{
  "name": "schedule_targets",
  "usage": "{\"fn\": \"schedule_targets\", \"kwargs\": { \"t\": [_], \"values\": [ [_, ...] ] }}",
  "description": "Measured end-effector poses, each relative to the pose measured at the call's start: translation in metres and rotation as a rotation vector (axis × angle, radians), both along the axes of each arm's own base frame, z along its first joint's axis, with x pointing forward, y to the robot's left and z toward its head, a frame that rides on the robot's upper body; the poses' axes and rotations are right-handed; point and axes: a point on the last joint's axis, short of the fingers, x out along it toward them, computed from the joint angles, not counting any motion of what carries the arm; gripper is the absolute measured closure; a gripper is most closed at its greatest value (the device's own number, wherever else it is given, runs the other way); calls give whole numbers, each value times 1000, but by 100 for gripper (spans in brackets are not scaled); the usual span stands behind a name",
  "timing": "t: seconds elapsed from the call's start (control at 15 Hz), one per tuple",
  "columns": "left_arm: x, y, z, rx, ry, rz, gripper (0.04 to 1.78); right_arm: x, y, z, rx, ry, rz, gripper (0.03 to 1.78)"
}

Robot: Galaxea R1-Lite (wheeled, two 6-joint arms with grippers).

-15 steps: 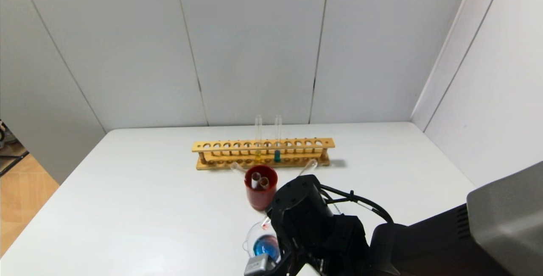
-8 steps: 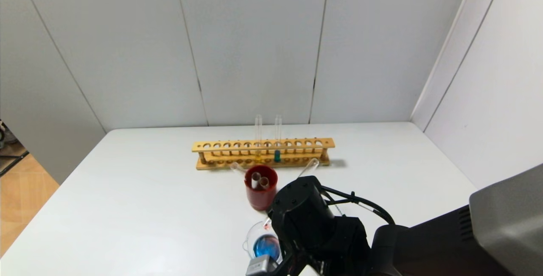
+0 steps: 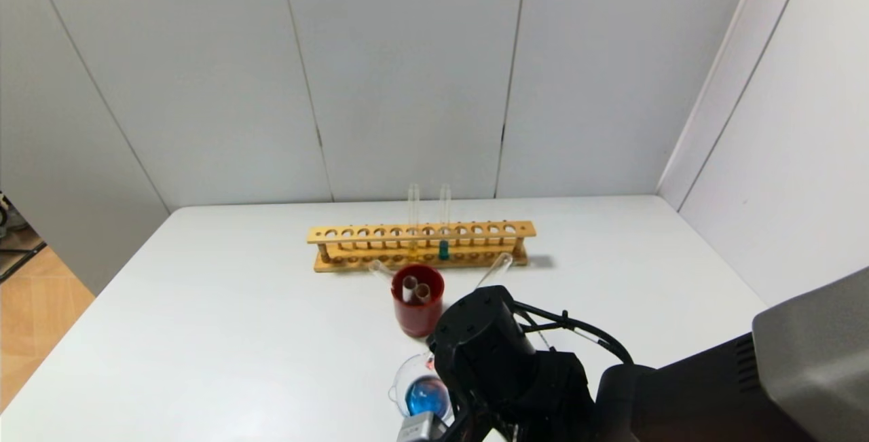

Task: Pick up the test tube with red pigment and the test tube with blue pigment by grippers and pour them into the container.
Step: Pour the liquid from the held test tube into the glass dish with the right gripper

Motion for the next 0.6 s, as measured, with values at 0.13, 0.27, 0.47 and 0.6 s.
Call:
{"fn": "schedule_targets", "kwargs": {
  "t": [0.13,0.27,0.47,0.6],
  "values": [
    [0,0,0,-1,0,0,7,-1,0,0,-8,-6,2,149],
    [0,0,0,0,0,0,7,-1,0,0,-12,-8,5,149],
    [0,0,0,0,0,0,7,-2,-1,1,-21,-14,11,149],
    [0,0,0,1,0,0,7,-1,-1,2,-32,-24,22,149]
  ]
}}
